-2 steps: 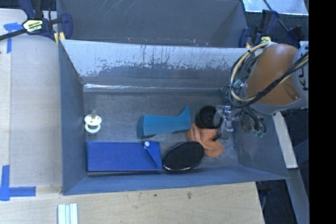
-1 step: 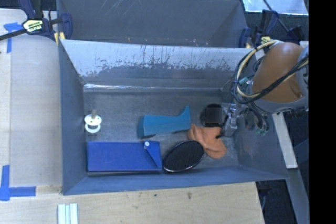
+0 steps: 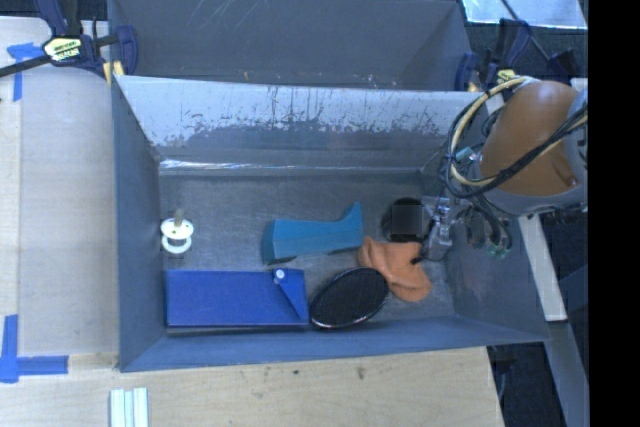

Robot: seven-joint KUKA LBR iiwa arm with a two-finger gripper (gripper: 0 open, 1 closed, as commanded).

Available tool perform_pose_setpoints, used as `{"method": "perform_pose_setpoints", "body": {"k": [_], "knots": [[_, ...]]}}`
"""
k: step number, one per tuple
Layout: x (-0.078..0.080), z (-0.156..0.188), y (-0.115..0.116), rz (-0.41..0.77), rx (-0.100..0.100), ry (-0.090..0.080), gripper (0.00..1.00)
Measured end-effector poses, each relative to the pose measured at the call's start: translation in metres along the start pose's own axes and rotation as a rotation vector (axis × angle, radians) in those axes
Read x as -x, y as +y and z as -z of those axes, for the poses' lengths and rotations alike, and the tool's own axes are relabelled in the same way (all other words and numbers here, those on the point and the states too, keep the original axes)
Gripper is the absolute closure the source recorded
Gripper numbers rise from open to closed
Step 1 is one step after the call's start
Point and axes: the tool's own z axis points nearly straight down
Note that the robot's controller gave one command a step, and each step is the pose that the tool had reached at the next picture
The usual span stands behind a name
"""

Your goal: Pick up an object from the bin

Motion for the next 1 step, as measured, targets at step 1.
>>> {"method": "perform_pose_setpoints", "body": {"k": [1], "knots": [[-0.0029, 0.0422, 0.0007, -0.013, -0.002, 0.019, 1.00]]}}
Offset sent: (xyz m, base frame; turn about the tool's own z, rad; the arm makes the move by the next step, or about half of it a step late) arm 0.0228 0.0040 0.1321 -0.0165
